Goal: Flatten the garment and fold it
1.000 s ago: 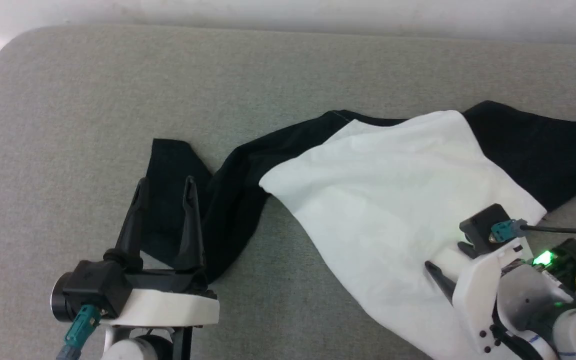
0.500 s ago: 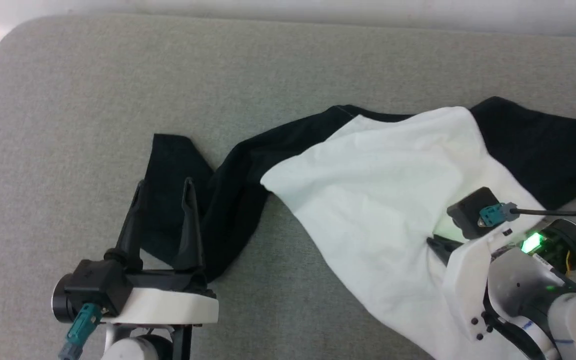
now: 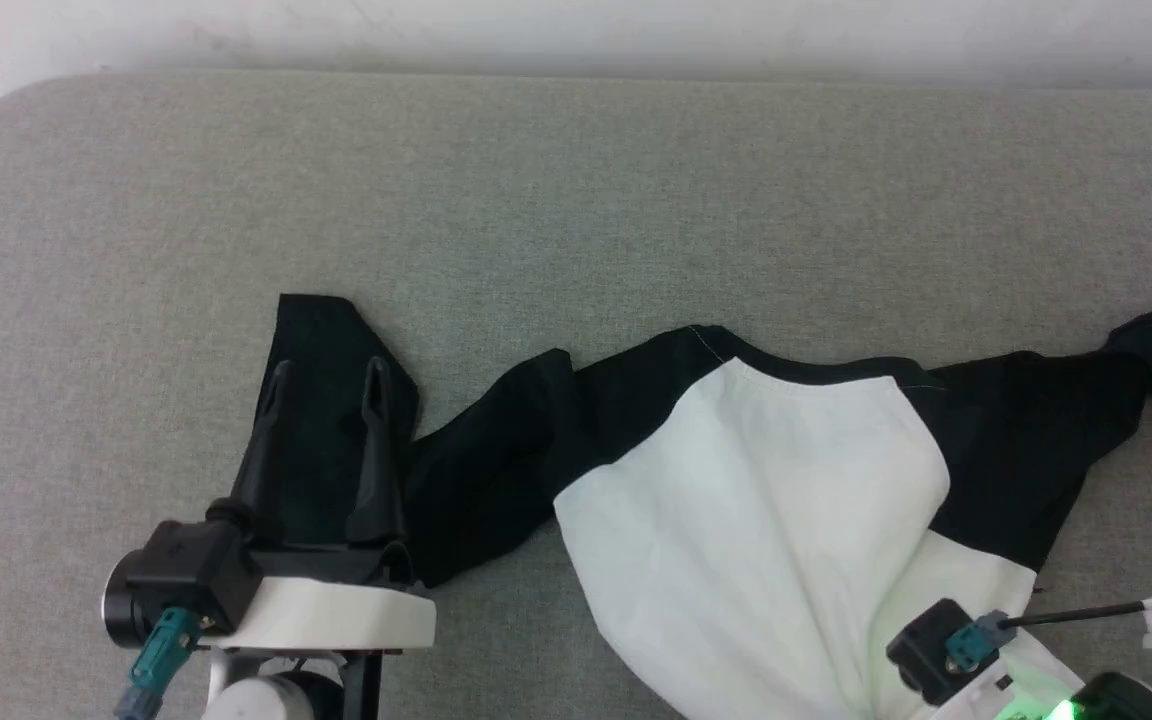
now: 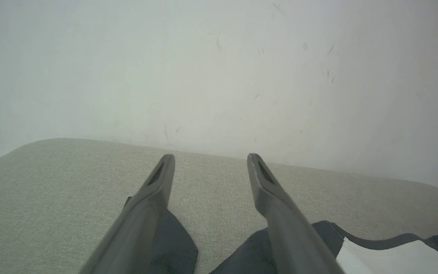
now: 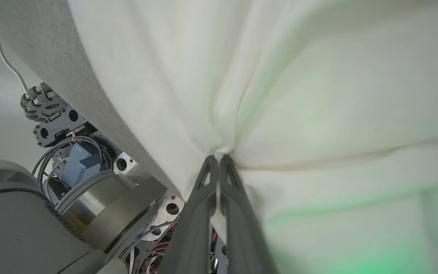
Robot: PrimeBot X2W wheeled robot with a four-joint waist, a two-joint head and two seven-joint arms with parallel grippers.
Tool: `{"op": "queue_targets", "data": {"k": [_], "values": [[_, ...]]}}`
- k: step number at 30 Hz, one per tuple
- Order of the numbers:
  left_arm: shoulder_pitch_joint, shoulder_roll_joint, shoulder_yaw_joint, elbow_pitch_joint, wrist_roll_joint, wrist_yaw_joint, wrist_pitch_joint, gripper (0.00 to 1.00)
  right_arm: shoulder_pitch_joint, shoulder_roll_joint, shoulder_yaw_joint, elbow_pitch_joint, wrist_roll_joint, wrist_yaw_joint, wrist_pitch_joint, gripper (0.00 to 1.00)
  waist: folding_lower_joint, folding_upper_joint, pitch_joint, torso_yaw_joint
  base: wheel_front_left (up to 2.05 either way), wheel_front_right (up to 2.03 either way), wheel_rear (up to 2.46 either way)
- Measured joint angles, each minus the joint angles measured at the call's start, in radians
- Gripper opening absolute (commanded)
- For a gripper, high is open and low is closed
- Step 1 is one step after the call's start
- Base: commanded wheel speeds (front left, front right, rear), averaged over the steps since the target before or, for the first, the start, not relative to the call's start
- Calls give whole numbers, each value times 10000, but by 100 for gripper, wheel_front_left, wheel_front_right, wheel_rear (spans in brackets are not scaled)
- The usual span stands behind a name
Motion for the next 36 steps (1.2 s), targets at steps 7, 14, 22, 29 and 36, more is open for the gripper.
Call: {"op": "queue_targets", "data": {"k": [7,14,22,29,36], "values": [[199,113,96,-21,-59,81,4,100,-732,863,-441,59,-506,2,-2082,100,0,0,-165,-115,0,0,0],[240,201,61,-184,-52,123,44,100,-1780,2006,-2481,-552,-2092,2,-4947,100,0,0,-548,-286,0,0,0],[1068,593,61,-345,113,270,52,100,-799,3141,-4727,-771,-3839,2,-8441,100,0,-1,-900,-514,0,0,0],[1504,1012,-42,-742,245,357,447,100,146,3149,-5591,182,-2435,0,-9540,100,-1,-1,-1043,-876,0,0,0],[-994,2199,-677,-1118,848,-1034,2579,100,-250,3149,-5572,150,-2401,0,-9795,100,0,-1,-708,-1059,0,0,0]]}}
